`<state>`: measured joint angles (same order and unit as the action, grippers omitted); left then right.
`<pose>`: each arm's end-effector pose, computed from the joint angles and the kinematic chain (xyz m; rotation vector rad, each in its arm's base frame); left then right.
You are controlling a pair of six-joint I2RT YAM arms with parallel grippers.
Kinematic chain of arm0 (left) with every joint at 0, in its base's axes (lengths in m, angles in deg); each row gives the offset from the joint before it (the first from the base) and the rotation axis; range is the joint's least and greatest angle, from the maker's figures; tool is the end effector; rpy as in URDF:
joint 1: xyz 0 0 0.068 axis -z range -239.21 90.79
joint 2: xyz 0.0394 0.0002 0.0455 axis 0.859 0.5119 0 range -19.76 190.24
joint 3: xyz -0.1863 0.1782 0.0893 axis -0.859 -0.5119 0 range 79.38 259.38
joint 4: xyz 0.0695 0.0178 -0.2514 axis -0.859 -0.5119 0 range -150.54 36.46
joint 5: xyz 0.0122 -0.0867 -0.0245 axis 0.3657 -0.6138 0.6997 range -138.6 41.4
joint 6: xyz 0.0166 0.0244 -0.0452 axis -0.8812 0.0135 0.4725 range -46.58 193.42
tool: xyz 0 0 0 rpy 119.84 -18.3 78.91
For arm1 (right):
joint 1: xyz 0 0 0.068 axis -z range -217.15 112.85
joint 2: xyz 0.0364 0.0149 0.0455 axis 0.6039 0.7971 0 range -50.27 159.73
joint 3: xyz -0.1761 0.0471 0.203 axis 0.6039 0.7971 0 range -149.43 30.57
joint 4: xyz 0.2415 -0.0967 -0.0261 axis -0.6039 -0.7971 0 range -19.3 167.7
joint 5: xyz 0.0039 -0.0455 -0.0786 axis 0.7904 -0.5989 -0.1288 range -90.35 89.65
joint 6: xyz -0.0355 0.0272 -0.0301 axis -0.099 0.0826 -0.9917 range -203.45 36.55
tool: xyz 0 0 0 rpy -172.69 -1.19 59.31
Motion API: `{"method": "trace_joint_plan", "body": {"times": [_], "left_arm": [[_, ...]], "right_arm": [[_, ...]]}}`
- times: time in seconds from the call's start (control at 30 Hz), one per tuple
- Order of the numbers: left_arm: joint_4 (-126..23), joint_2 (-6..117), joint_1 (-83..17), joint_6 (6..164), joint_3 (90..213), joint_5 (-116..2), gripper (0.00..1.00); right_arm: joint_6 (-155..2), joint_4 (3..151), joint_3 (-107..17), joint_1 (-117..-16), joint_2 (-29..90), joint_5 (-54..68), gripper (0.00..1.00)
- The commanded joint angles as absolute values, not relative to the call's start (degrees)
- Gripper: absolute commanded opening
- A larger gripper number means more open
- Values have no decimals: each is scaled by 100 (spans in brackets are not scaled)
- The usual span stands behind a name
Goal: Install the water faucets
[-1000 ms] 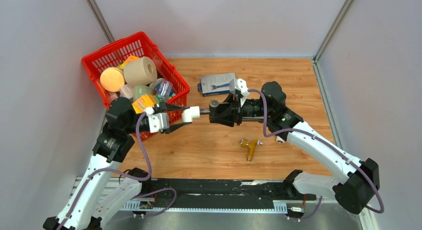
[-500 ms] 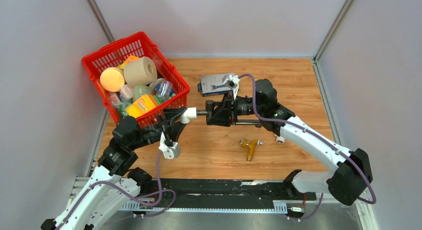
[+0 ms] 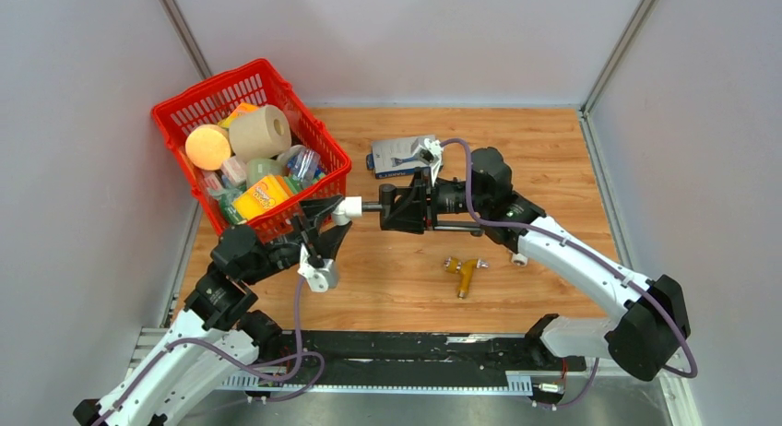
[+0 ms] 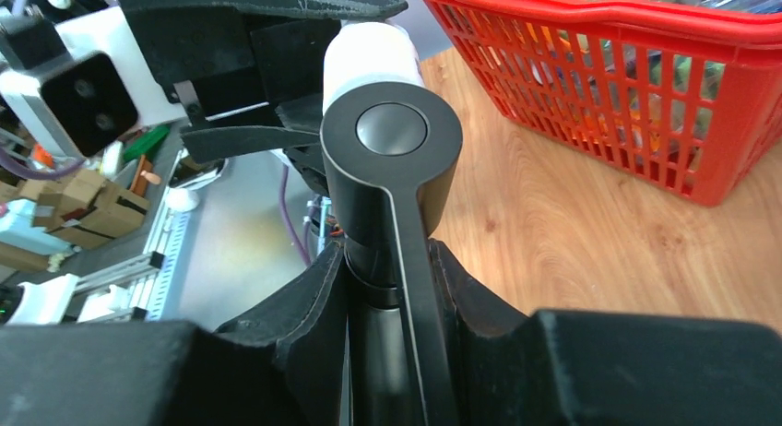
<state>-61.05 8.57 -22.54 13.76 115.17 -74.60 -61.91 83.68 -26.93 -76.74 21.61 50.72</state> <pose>0.0940 -0.0894 0.3300 1.3767 0.7583 -0.0415 0.2023 0.2032 0.3476 -1.0022 1.6394 1.5104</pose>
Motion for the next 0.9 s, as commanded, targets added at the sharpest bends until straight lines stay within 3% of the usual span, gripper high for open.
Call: {"method": "trace_joint_plan", "body": {"times": [0.0, 0.13, 0.27, 0.4, 0.87], "left_arm": [[-6012, 941, -2230, 2980, 11813, -7427, 65], [-6364, 1152, -2230, 4131, 12295, -7594, 69], [-6863, 1442, -2221, 5896, 12910, -7164, 82], [-7735, 2074, -2230, 6602, 13736, -6882, 82], [-7947, 2954, -2581, 5910, 14134, -8761, 86]], "right_arm": [[-6753, 8755, -2902, -7503, 1811, 4765, 0], [-7227, 8649, -2823, -7354, 1750, 4562, 0], [-7947, 8491, -2727, -7327, 1645, 4369, 0], [-8739, 8473, -2525, -7327, 1381, 4403, 0], [-10181, 8500, -2217, -7336, 757, 5361, 0]]}}
